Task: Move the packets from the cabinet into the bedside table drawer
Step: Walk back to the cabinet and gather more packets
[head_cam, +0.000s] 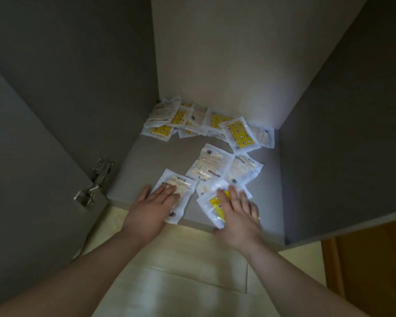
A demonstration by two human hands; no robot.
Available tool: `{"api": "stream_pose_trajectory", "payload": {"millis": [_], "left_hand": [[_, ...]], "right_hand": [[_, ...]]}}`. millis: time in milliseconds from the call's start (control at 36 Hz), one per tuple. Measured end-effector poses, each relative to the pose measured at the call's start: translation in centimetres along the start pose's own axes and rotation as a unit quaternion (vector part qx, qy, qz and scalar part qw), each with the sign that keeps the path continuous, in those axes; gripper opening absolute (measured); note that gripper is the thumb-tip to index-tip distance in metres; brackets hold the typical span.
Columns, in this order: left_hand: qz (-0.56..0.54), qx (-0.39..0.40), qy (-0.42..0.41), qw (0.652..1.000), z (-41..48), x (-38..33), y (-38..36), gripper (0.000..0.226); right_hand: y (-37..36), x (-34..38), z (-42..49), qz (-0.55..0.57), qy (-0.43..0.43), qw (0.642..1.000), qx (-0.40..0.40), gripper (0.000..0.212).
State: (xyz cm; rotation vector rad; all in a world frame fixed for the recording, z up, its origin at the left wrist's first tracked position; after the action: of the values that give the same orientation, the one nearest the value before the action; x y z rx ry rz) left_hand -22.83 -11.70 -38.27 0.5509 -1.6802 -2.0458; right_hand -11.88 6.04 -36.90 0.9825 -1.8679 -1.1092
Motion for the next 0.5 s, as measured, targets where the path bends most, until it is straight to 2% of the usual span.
{"api": "stream_pose_trajectory", "payload": {"millis": [28,83,167,194,250,306,333,417,472,500], "left_hand": [[-0.003,-0.018,-0.003,1.000,-0.3,0.0,0.0,0.039],[-0.014,-0.025,0.011,1.000,-0.6,-0.1,0.3,0.049],[-0.096,-0.028,0.035,0.994,-0.7,-0.3,0.5,0.044],[-0.141,-0.027,0.051,0.988,-0.6,-0.3,0.7,0.039],[-0.224,-0.040,0.136,0.964,-0.1,-0.5,1.9,0.037],[-0.301,-0.074,0.251,0.917,0.8,-0.5,3.2,0.032],[-0.351,-0.091,0.301,0.882,1.5,-0.4,3.6,0.027],[-0.499,-0.131,0.417,0.748,3.9,-0.3,5.2,0.012],[-0.575,-0.122,0.473,0.657,5.7,-0.2,5.2,0.014],[-0.593,-0.099,0.490,0.631,6.6,-0.1,4.9,0.017]], "right_hand": [[0.0,-0.4,-0.1,0.005,-0.005,1.000,-0.005,0.095],[-0.1,-0.6,-0.5,0.008,0.005,1.000,-0.015,0.091],[-0.5,-0.1,-0.9,0.010,0.064,0.998,-0.022,0.083],[-0.6,0.2,-0.9,0.017,0.097,0.995,-0.018,0.080],[-0.6,0.8,-0.8,0.066,0.162,0.984,-0.018,0.072],[-0.2,1.1,-0.7,0.155,0.174,0.971,-0.058,0.063],[0.2,1.0,-0.7,0.203,0.156,0.962,-0.098,0.057],[2.7,0.2,0.2,0.328,0.033,0.923,-0.197,0.023],[4.6,-0.6,1.5,0.465,-0.044,0.855,-0.224,0.013],[5.4,-1.1,2.2,0.528,-0.083,0.813,-0.232,0.014]]}}
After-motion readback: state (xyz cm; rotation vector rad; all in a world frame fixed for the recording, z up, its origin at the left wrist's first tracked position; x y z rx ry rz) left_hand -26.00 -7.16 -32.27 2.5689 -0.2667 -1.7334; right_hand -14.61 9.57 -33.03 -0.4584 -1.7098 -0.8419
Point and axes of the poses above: each hand's wrist, its own z-axis towards the middle knuckle, its own y-axis out of the back of the hand, x = y × z, the point moved 2 cm from there along z, towards the middle knuckle, and after that the axes turned 1 degree about z, right-handed, at the moved point
